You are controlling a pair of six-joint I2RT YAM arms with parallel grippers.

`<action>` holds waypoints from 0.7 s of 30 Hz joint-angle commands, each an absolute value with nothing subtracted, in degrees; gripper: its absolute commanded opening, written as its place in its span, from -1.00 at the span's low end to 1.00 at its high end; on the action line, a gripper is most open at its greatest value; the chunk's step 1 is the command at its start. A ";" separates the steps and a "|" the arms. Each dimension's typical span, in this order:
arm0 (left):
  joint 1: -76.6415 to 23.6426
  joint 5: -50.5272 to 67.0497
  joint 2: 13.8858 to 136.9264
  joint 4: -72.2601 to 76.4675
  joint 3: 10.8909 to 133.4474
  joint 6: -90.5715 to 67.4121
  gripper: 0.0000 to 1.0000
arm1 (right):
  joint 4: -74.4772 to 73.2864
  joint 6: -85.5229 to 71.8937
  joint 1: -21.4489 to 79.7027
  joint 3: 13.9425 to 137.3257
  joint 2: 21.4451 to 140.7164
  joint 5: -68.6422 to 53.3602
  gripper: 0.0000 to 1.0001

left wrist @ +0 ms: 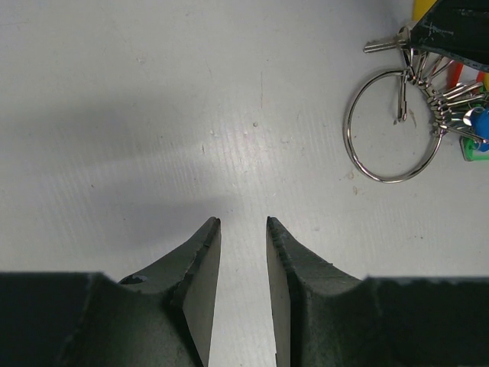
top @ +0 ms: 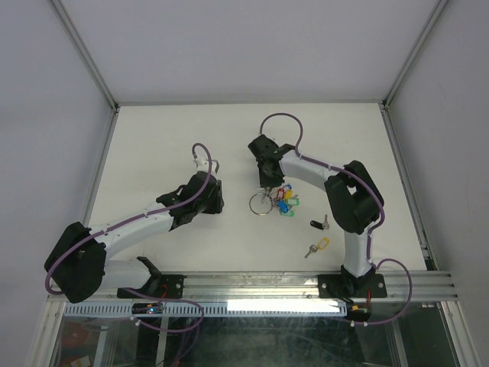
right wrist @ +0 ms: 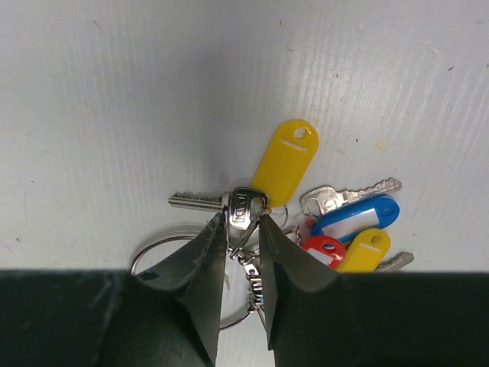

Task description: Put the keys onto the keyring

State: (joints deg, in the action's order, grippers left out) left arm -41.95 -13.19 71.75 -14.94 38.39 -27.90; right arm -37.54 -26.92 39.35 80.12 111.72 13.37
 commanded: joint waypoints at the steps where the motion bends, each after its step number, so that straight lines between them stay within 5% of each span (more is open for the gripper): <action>1: -42.05 -12.19 70.42 -12.05 38.66 -28.13 -0.42 | -35.52 -27.42 39.59 81.87 109.45 13.58 -0.48; 21: -42.05 -11.85 71.50 -11.61 38.87 -28.17 -0.42 | -34.52 -25.82 41.15 82.50 109.25 14.85 -0.45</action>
State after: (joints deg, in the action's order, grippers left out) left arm -41.95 -12.88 71.77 -14.92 38.39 -27.90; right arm -36.23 -26.61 40.82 80.12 110.96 14.09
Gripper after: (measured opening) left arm 0.290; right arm 0.274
